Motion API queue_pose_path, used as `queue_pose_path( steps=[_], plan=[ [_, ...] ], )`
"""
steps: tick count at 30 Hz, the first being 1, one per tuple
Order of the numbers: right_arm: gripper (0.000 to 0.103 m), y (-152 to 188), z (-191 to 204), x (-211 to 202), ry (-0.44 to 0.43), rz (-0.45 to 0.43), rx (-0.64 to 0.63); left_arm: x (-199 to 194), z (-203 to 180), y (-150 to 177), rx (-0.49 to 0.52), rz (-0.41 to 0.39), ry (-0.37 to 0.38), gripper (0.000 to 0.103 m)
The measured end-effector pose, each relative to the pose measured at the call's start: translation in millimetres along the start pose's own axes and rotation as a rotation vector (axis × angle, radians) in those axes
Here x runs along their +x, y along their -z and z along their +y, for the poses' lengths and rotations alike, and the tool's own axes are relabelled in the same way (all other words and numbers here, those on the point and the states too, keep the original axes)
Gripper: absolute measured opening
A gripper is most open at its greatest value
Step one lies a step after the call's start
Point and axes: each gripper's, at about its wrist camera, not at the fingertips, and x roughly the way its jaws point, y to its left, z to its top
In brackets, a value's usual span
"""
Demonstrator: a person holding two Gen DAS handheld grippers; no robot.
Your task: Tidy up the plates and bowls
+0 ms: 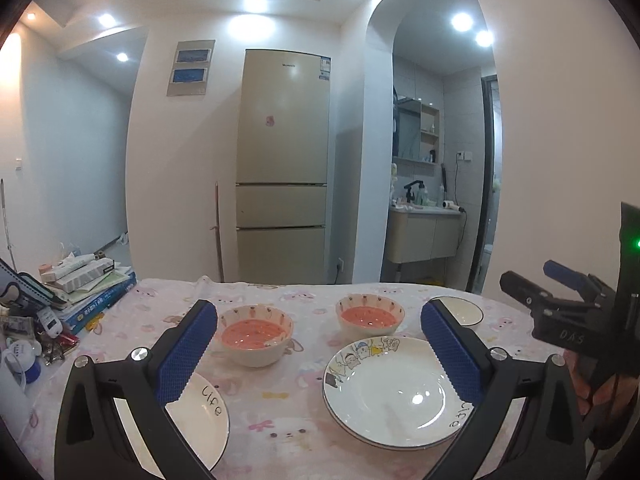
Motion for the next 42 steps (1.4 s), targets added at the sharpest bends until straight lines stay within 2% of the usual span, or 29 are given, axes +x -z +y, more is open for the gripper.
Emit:
queue_pose_path(
  steps=[5, 7, 9, 11, 13, 16, 19, 22, 27, 34, 39, 42],
  plan=[
    [0.102, -13.9, 29.6, -17.2, -0.005, -0.018, -0.046, -20.2, 22.4, 2.8, -0.018, -0.031, -0.022, 0.103],
    [0.102, -16.7, 41.4, -17.3, -0.015, -0.022, -0.061, -22.3, 36.3, 5.9, -0.022, -0.039, -0.004, 0.103],
    [0.102, -18.5, 51.3, -15.5, 0.017, -0.019, -0.067, -15.5, 49.1, 10.7, -0.015, 0.005, 0.023, 0.103],
    [0.103, -20.7, 58.9, -10.9, 0.058, -0.014, -0.06, -13.7, 66.2, 15.6, -0.057, 0.024, -0.032, 0.103],
    [0.103, -24.5, 62.7, -6.8, 0.05, 0.011, -0.051, -17.5, 82.9, 17.9, -0.085, 0.012, -0.008, 0.103],
    [0.103, -28.4, 70.9, -7.8, 0.035, 0.01, -0.039, -22.3, 104.8, 19.0, -0.108, 0.008, -0.061, 0.103],
    [0.103, -28.9, 86.7, -9.8, 0.038, -0.007, -0.074, -28.8, 124.9, 22.4, -0.127, -0.015, -0.081, 0.103],
    [0.102, -27.9, 104.1, -11.9, 0.016, -0.02, -0.099, -36.8, 141.3, 28.9, -0.139, -0.037, -0.103, 0.103],
    [0.103, -28.5, 133.0, -8.2, -0.041, -0.034, -0.109, -42.9, 158.0, 38.4, -0.132, -0.024, -0.155, 0.103],
    [0.103, -23.0, 168.3, 11.3, -0.109, 0.037, -0.107, -42.3, 191.5, 43.3, -0.199, -0.015, -0.172, 0.103],
    [0.103, -22.1, 189.8, 26.5, -0.123, 0.043, -0.146, -34.3, 214.7, 42.5, -0.254, 0.024, -0.169, 0.103],
    [0.103, -25.2, 201.5, 34.3, -0.163, 0.051, -0.158, -26.2, 224.4, 46.3, -0.263, 0.058, -0.189, 0.103]
  ],
)
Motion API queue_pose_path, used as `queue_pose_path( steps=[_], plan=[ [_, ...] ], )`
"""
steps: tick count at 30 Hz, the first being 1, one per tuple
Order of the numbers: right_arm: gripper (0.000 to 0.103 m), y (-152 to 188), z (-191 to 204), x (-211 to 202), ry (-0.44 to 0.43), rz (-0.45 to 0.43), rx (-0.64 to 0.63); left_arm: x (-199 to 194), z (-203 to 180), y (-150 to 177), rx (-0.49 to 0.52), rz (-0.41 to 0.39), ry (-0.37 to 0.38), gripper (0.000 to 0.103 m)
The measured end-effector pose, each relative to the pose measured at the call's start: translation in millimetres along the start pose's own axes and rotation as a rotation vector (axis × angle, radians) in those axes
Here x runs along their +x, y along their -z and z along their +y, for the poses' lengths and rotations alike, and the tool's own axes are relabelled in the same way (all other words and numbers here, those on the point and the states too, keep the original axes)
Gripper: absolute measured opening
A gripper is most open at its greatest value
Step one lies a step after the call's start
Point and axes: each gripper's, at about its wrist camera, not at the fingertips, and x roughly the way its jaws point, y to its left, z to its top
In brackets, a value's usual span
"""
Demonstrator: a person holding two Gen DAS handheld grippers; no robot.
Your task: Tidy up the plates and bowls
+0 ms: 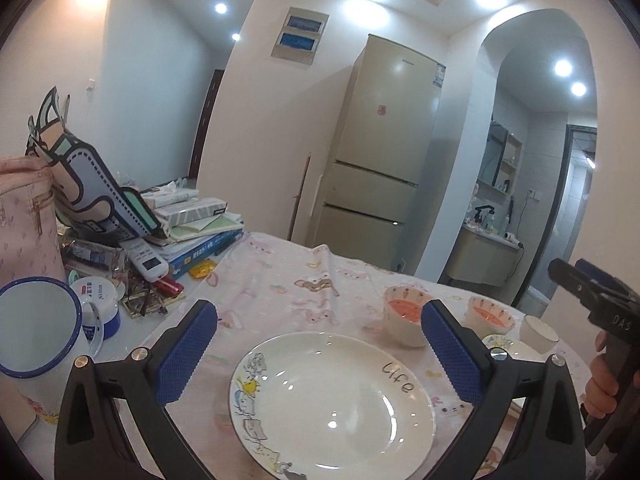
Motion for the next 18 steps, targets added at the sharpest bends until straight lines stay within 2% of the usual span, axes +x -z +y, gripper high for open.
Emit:
queue_pose_path(
  steps=[3, 5, 9, 10, 13, 15, 18],
  plan=[
    [0.103, -1.3, 10.6, 9.3, -0.016, 0.008, -0.011, 14.4, 4.9, 5.2, -0.003, 0.046, -0.021, 0.101],
    [0.103, 1.9, 16.6, 17.3, -0.014, 0.033, -0.012, 25.5, 9.1, 10.4, -0.028, 0.096, 0.001, 0.094],
    [0.102, 17.8, 25.8, 37.8, -0.077, 0.133, -0.001, 44.0, 15.5, 22.0, -0.06, 0.169, -0.016, 0.091],
    [0.102, 22.2, 27.9, 42.5, -0.091, 0.158, 0.002, 46.9, 18.2, 24.0, -0.07, 0.181, -0.013, 0.088],
    [0.096, 39.9, 33.6, 59.4, -0.137, 0.244, 0.022, 57.0, 28.0, 31.8, -0.152, 0.238, 0.027, 0.081],
    [0.087, 53.5, 39.4, 69.2, -0.162, 0.304, 0.027, 63.9, 32.8, 37.7, -0.187, 0.275, 0.054, 0.078],
    [0.082, 72.3, 51.2, 77.9, -0.219, 0.364, 0.002, 69.7, 36.9, 41.0, -0.217, 0.308, 0.081, 0.073]
  ],
)
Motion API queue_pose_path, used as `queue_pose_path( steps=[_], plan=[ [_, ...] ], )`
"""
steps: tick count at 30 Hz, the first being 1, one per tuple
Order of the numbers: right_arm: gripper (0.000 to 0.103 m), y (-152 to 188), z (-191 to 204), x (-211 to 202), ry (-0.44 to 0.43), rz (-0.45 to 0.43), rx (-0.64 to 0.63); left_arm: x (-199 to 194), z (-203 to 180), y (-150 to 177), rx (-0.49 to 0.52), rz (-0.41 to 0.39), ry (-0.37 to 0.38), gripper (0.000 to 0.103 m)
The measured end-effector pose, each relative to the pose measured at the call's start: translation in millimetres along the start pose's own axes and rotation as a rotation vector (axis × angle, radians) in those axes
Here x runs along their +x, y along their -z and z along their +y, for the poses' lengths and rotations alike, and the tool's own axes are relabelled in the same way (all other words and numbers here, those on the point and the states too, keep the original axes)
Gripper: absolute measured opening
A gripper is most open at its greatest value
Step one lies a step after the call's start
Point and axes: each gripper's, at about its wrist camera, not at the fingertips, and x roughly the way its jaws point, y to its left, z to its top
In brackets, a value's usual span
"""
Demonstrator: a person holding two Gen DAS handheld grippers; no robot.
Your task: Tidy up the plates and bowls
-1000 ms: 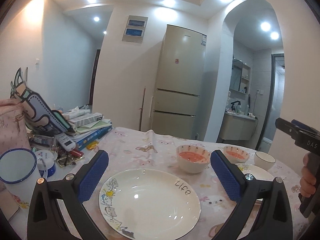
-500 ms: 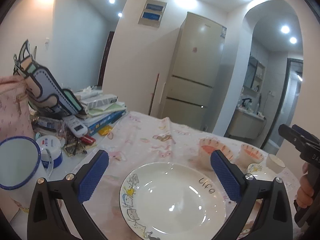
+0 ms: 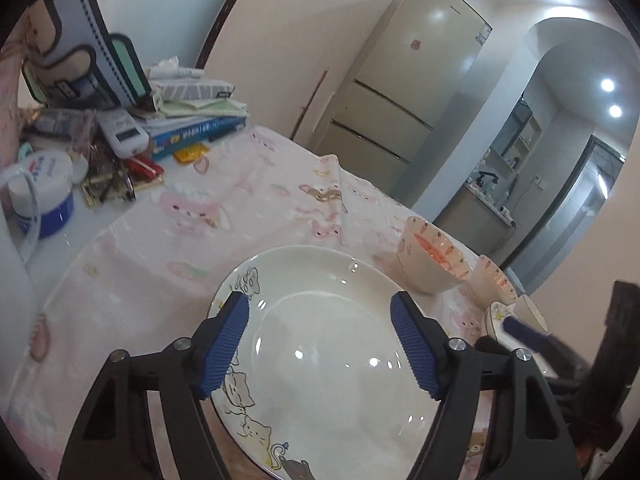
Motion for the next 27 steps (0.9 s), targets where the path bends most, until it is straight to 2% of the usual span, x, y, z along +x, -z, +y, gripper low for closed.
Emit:
queue_pose_path(
  steps=[2, 10, 11, 13, 16, 20, 22, 24, 27],
  plan=[
    [0.078, 5.4, -0.1, 10.3, -0.037, 0.04, 0.033, 2.8, 1.5, 1.1, -0.005, 0.014, -0.002, 0.066],
    [0.061, 13.5, -10.7, 27.3, -0.077, 0.101, 0.089, 8.8, 3.6, 6.4, -0.016, 0.058, 0.023, 0.061],
    [0.056, 13.8, -10.9, 28.9, -0.091, 0.11, 0.095, 10.3, 3.8, 7.0, -0.016, 0.066, 0.025, 0.056],
    [0.053, 14.8, -11.4, 33.8, -0.116, 0.137, 0.111, 14.3, 2.8, 9.3, -0.013, 0.09, 0.026, 0.049],
    [0.053, 17.7, -16.3, 40.9, -0.135, 0.165, 0.154, 16.1, -1.1, 11.5, 0.009, 0.101, 0.021, 0.049],
    [0.047, 21.5, -26.7, 51.2, -0.168, 0.207, 0.225, 17.9, -4.2, 12.8, 0.028, 0.109, 0.015, 0.049],
    [0.043, 23.6, -31.7, 56.6, -0.195, 0.232, 0.262, 18.1, -4.3, 13.1, 0.032, 0.109, 0.011, 0.049],
    [0.034, 25.7, -33.3, 63.1, -0.217, 0.261, 0.276, 18.3, -3.6, 12.5, 0.027, 0.103, -0.002, 0.049],
    [0.028, 23.3, -27.4, 64.2, -0.251, 0.268, 0.233, 18.7, -1.1, 10.8, 0.018, 0.096, -0.029, 0.049]
  ],
)
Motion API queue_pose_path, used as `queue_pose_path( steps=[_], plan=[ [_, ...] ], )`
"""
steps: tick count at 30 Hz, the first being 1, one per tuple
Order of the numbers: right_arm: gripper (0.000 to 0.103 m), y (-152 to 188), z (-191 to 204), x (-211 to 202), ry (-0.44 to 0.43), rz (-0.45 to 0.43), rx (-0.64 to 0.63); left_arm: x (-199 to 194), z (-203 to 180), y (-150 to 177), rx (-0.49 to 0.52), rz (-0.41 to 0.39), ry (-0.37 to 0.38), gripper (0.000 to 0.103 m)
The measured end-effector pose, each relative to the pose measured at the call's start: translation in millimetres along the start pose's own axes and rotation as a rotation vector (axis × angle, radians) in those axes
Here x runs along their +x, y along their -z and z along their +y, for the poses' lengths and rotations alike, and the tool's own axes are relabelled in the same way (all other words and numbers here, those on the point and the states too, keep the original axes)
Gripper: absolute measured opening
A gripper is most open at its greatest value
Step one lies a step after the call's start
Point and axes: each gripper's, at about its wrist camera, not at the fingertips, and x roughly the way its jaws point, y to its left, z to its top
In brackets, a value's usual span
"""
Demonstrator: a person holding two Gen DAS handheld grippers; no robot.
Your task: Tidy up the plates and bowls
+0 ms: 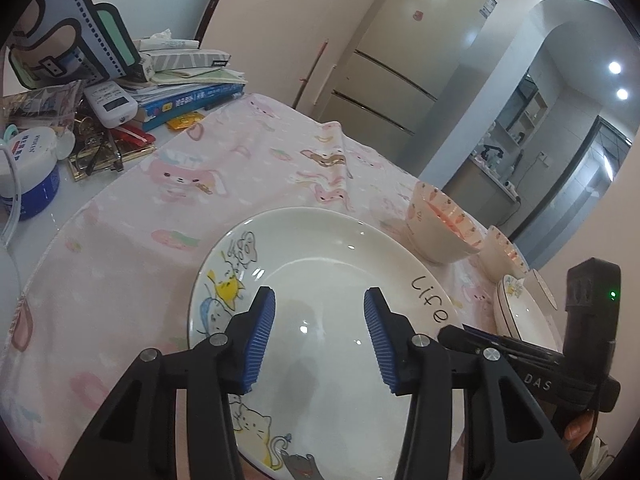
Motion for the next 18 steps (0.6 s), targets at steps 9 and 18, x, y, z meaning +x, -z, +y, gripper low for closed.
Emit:
queue_pose_path(
  steps=[9, 18],
  plan=[
    [0.017, 3.6, 7.0, 2.8, -0.057, 0.021, -0.023, -9.1, -0.7, -0.9, 0.005, -0.046, 0.017, 0.081],
    [0.017, 4.1, 8.1, 3.4, -0.064, 0.014, -0.02, -14.9, 15.3, -5.3, -0.07, -0.068, 0.051, 0.071]
  ],
)
